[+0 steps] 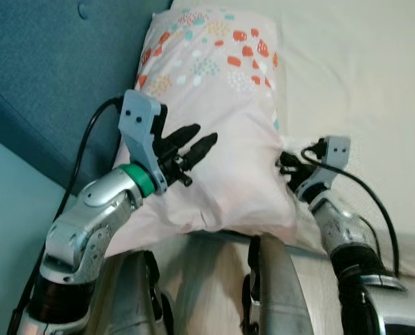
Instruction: Clean up the room
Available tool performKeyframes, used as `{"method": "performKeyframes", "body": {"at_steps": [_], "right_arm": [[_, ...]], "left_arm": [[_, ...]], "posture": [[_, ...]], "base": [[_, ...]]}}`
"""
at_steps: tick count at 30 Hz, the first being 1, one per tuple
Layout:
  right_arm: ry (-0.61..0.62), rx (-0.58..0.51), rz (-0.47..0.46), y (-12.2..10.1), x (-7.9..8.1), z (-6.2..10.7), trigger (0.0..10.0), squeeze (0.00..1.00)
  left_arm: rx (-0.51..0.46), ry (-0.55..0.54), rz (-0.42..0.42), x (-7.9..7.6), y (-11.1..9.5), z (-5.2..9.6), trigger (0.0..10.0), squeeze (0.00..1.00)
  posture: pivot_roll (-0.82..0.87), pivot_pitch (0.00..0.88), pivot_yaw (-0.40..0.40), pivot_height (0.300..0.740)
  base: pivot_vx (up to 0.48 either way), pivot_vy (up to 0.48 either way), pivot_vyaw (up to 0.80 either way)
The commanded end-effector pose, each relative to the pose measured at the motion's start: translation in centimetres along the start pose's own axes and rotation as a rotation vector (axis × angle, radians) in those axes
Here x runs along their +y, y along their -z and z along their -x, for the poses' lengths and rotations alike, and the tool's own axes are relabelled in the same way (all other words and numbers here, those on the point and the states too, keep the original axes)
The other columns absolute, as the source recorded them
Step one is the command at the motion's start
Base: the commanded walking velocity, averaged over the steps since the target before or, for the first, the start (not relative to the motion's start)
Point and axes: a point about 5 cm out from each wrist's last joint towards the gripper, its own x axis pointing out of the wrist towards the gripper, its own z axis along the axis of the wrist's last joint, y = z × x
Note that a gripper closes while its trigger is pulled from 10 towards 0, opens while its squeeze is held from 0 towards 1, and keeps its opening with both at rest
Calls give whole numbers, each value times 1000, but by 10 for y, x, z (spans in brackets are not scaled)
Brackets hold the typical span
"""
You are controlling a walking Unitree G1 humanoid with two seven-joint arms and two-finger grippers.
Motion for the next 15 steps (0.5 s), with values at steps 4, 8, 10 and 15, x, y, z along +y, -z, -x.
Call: {"method": "performKeyframes", "body": {"at_steps": [4,8,10,15], "right_arm": [[-83,-126,108,-42,18,24,10000,0],[-69,-174,161,-63,18,37,10000,0],[-48,-211,182,-76,15,42,10000,0],[-40,-267,152,-88,20,43,10000,0]], "left_arm": [[17,41,-33,3,3,7,10000,0],[21,63,-41,3,4,8,10000,0],[15,67,-39,3,4,6,10000,0],[-17,48,-12,0,3,1,10000,0]], "posture": [[-140,184,48,585],[-149,179,49,585],[-155,166,51,585],[-157,148,53,585]], "base": [[0,0,0],[0,0,0],[0,0,0],[0,0,0]]}}
